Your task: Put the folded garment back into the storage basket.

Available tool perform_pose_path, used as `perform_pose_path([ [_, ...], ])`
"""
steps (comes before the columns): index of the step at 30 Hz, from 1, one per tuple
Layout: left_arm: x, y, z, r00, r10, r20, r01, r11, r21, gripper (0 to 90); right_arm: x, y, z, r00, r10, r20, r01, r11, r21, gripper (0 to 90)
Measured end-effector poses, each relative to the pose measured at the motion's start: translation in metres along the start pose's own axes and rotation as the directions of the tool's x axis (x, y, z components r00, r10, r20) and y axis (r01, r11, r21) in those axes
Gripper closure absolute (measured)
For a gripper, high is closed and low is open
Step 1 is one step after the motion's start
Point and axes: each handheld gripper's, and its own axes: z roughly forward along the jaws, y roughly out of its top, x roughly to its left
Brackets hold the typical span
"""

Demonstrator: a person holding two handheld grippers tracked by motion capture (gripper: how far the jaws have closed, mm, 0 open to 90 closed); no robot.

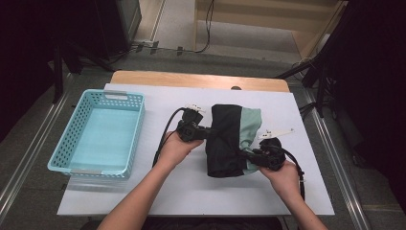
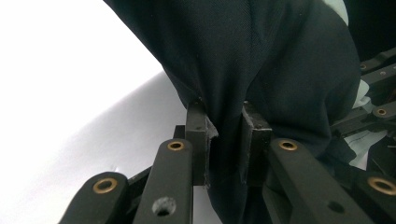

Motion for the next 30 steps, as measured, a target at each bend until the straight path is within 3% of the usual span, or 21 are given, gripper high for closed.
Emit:
perform_pose_path([
  [17, 0.012, -0.017, -0.024, 0.9976, -0.047, -0.051, 0.046, 0.9987, -0.02, 78.3, 0.015, 0.014, 0.024, 0.9972, -0.054, -0.052, 0.056, 0.998, 0.035, 78.3],
  [30, 0.02, -0.028, -0.036, 0.9939, -0.048, -0.099, 0.049, 0.9988, 0.005, 78.1, 0.026, 0.02, 0.042, 0.9942, -0.075, -0.077, 0.079, 0.996, 0.051, 78.2],
])
